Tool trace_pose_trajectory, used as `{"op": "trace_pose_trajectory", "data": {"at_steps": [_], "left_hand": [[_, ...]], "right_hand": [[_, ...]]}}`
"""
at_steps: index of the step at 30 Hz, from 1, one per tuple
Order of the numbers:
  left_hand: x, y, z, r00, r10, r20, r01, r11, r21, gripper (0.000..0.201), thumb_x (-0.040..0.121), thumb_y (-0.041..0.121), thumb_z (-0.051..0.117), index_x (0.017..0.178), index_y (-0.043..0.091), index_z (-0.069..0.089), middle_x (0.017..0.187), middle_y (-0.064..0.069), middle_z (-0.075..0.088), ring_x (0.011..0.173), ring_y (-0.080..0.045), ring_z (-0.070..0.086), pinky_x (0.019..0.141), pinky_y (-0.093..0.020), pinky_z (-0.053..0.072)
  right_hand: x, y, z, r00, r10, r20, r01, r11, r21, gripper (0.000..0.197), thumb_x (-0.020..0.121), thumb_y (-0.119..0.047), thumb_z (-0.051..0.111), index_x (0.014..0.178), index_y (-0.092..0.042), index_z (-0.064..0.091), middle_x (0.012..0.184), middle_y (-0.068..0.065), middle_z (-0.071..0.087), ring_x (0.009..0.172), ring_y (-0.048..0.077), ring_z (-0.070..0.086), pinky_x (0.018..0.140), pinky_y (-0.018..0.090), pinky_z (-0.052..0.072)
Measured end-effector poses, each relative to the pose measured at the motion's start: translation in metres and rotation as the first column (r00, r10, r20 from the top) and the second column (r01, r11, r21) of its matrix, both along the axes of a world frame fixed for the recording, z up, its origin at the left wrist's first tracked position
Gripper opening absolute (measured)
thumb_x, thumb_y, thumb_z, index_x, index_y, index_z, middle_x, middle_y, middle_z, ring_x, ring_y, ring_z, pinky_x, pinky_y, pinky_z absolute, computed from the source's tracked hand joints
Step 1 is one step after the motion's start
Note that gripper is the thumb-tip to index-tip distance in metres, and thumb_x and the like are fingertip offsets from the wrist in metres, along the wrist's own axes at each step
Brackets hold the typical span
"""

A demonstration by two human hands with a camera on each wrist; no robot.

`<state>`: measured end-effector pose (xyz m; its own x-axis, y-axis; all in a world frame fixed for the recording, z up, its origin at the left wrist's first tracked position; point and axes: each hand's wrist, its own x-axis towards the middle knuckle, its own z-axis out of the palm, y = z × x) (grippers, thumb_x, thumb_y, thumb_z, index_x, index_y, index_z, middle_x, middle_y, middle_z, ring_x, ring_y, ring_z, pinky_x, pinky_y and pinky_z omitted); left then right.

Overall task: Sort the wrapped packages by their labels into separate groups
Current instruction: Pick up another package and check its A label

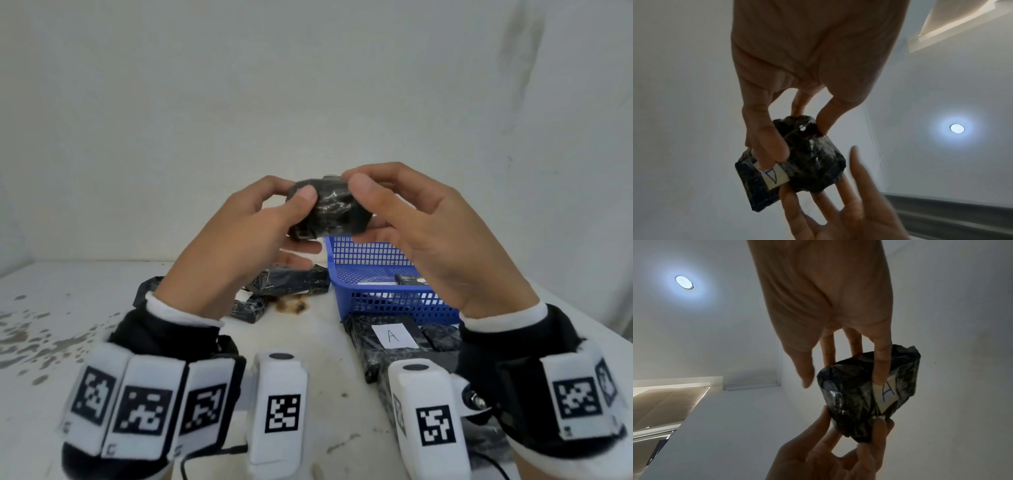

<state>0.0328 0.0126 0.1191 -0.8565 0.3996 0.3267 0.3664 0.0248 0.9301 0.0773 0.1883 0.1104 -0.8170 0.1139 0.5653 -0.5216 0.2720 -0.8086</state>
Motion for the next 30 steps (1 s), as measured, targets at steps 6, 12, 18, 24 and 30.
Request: {"op": "trace_pose_trajectory", "data": {"at_steps": [6, 12, 18, 24, 30], "left_hand": [[-0.0046, 0.0008, -0.0015, 0.998, 0.010, 0.055, -0.015, 0.997, 0.079, 0.034, 0.089, 0.036, 0.060, 0.093, 0.002, 0.057, 0.091, -0.014, 0.070, 0.074, -0.026, 0.073, 0.070, -0.034, 0.061], [-0.0066, -0.0016, -0.0034, 0.995, 0.049, 0.084, -0.051, 0.999, 0.016, 0.051, 0.082, 0.030, 0.071, 0.127, 0.013, 0.051, 0.106, -0.007, 0.071, 0.089, -0.019, 0.072, 0.071, -0.037, 0.062], [-0.0074, -0.0018, -0.0053, 0.994, 0.089, -0.066, -0.096, 0.989, -0.114, 0.077, 0.061, 0.054, 0.070, 0.132, 0.029, 0.054, 0.102, 0.004, 0.074, 0.091, -0.013, 0.072, 0.092, -0.042, 0.053], [-0.0036, 0.0016, -0.0067, 0.989, 0.091, -0.117, -0.107, 0.985, -0.134, 0.059, 0.073, 0.058, 0.073, 0.124, 0.033, 0.059, 0.101, 0.001, 0.073, 0.088, -0.014, 0.072, 0.086, -0.042, 0.057], [-0.0042, 0.0011, -0.0064, 0.979, 0.125, -0.160, -0.147, 0.981, -0.130, 0.056, 0.066, 0.066, 0.064, 0.114, 0.036, 0.063, 0.094, 0.004, 0.074, 0.084, -0.010, 0.072, 0.085, -0.041, 0.057]], "right_hand": [[-0.0017, 0.0006, -0.0009, 0.999, 0.021, -0.031, -0.020, 0.999, 0.049, 0.054, 0.079, -0.030, 0.077, 0.128, -0.045, 0.061, 0.128, -0.009, 0.063, 0.094, 0.022, 0.072, 0.088, 0.042, 0.059], [0.0022, -0.0048, -0.0014, 0.998, -0.028, -0.052, 0.031, 0.998, 0.053, 0.093, 0.086, -0.011, 0.076, 0.148, -0.055, 0.022, 0.151, -0.010, 0.038, 0.095, 0.028, 0.073, 0.089, 0.034, 0.058], [-0.0043, -0.0016, -0.0033, 0.996, -0.070, 0.046, 0.070, 0.997, 0.018, 0.103, 0.083, -0.015, 0.078, 0.153, -0.052, 0.011, 0.128, 0.003, 0.067, 0.102, 0.021, 0.072, 0.096, 0.042, 0.055], [-0.0017, -0.0062, -0.0006, 0.996, -0.048, 0.077, 0.045, 0.998, 0.043, 0.061, 0.094, -0.016, 0.068, 0.147, -0.033, 0.043, 0.106, 0.000, 0.077, 0.096, 0.017, 0.075, 0.089, 0.037, 0.059], [-0.0007, -0.0073, -0.0003, 0.988, -0.121, 0.090, 0.114, 0.990, 0.081, 0.041, 0.091, -0.032, 0.070, 0.130, -0.031, 0.059, 0.095, -0.002, 0.079, 0.091, 0.018, 0.076, 0.094, 0.046, 0.057]]}}
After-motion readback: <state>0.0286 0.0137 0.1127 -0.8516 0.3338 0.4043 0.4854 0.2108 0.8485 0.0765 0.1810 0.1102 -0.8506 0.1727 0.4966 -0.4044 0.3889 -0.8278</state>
